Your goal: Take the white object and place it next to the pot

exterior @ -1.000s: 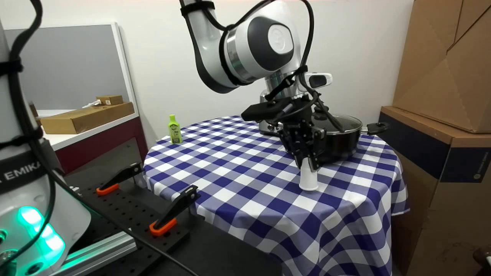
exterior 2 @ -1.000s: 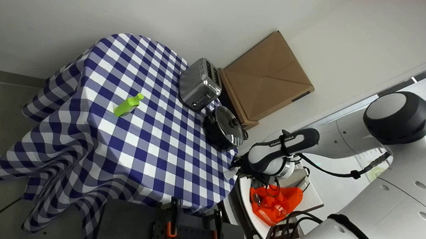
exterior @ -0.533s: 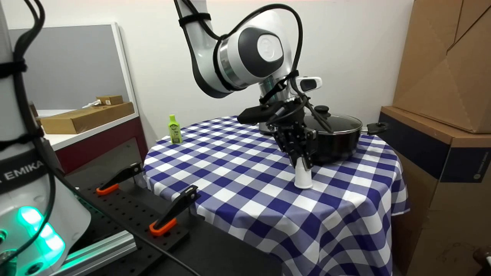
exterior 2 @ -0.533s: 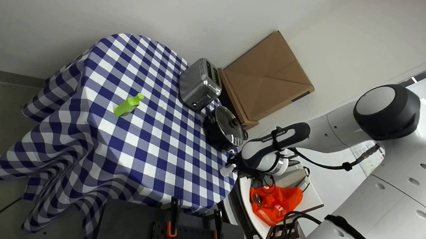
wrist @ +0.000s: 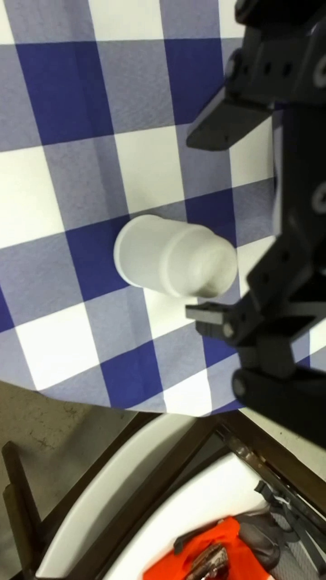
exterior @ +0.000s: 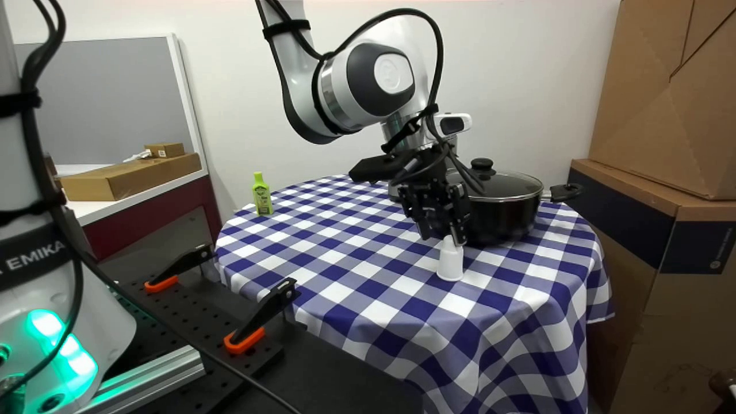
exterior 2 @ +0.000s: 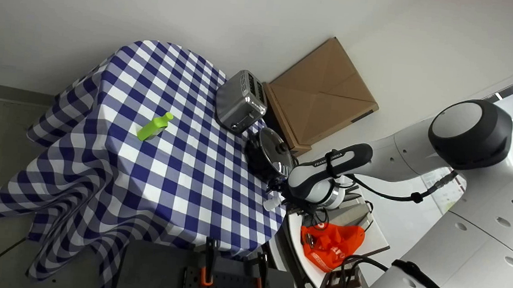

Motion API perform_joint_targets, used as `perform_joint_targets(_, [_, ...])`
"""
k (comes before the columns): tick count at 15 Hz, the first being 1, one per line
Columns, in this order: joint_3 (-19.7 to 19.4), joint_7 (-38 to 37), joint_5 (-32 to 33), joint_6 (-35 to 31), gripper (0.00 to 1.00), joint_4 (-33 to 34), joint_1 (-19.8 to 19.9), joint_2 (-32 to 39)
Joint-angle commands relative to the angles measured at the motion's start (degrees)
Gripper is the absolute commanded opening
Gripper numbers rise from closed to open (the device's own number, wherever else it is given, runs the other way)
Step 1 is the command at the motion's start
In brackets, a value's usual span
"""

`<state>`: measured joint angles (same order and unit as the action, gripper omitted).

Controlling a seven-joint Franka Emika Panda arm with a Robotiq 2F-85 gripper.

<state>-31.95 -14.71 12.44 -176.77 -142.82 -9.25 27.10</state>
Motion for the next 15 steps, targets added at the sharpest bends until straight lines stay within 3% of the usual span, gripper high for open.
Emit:
perform_joint_targets(1, [1.1,3.6,-2.1,-0.6,1.00,-2.9,0.6,-4.7])
perform_joint_targets(8, [5.8,7.9,0.8,4.0,1.00,-11.1,0.0,-21.2])
perform_joint_targets(12, [9.8,7.7,-1.0,13.0,1.00,-15.1,-2.8,-33.7])
perform_joint_targets(13, [16.7,7.0,-1.7,16.3,1.00,-15.2,2.5,-36.4])
perform_joint_targets(15, [21.2,7.1,-6.1,22.7,1.00,-14.9,3.3,-41.2])
